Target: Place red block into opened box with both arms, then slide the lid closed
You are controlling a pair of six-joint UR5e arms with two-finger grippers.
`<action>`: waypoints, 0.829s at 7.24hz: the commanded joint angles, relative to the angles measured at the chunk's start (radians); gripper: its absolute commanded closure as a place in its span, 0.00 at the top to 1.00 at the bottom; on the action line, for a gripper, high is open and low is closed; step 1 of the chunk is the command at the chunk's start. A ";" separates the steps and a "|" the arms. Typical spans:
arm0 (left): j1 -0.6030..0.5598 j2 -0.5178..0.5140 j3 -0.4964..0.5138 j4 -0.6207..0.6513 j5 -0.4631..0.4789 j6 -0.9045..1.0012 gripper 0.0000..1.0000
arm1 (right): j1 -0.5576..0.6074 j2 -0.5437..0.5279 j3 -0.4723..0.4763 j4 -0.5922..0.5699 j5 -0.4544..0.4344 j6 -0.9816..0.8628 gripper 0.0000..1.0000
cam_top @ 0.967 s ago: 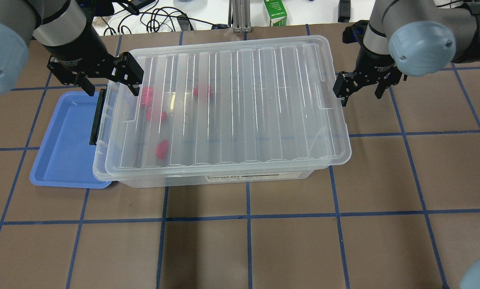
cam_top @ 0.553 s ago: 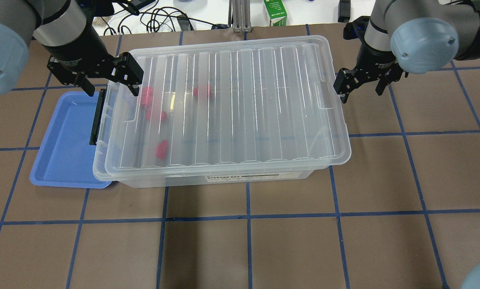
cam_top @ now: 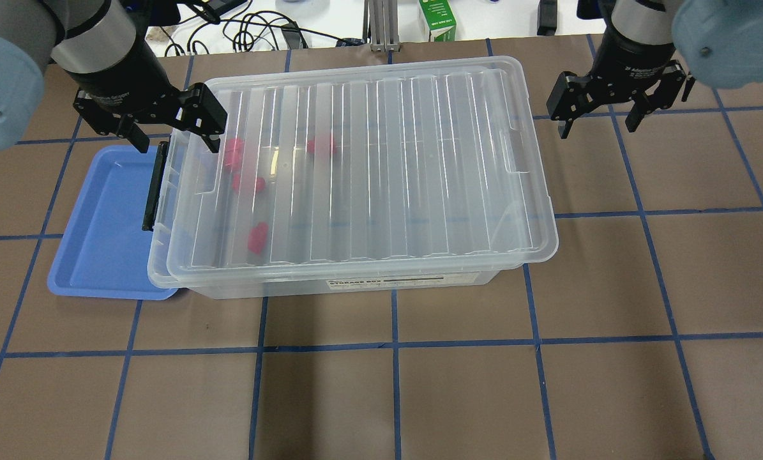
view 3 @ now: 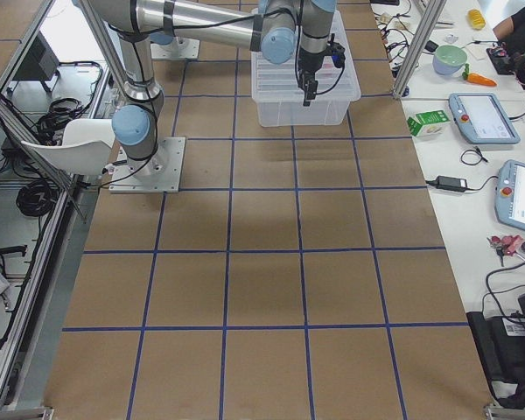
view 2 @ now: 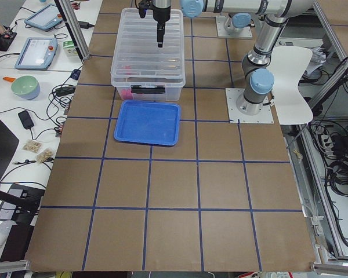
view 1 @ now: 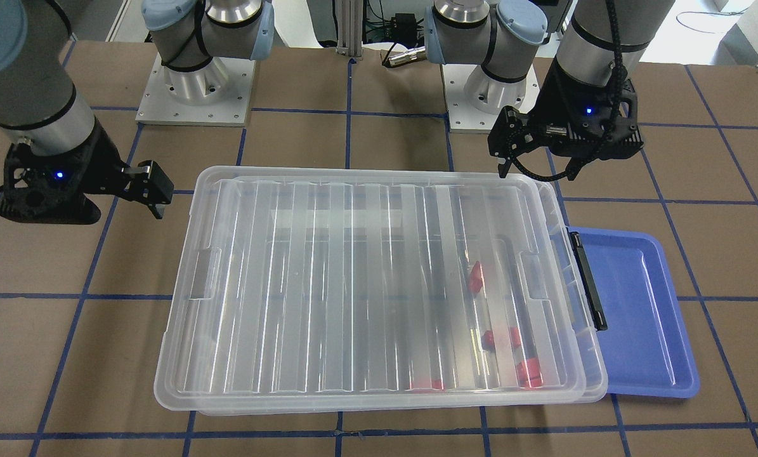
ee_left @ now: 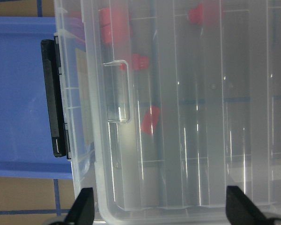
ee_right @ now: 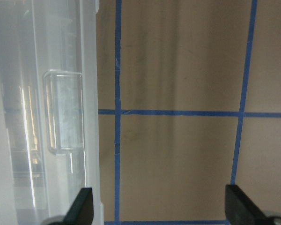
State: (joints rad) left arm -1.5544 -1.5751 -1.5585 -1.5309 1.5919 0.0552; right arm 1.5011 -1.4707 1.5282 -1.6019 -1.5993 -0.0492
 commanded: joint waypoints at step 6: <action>0.002 0.007 -0.002 -0.002 0.003 0.000 1.00 | 0.002 -0.158 0.046 0.108 -0.069 0.067 1.00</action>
State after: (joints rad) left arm -1.5525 -1.5688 -1.5606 -1.5313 1.5954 0.0552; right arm 1.5032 -1.6288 1.5657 -1.4904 -1.6205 0.0059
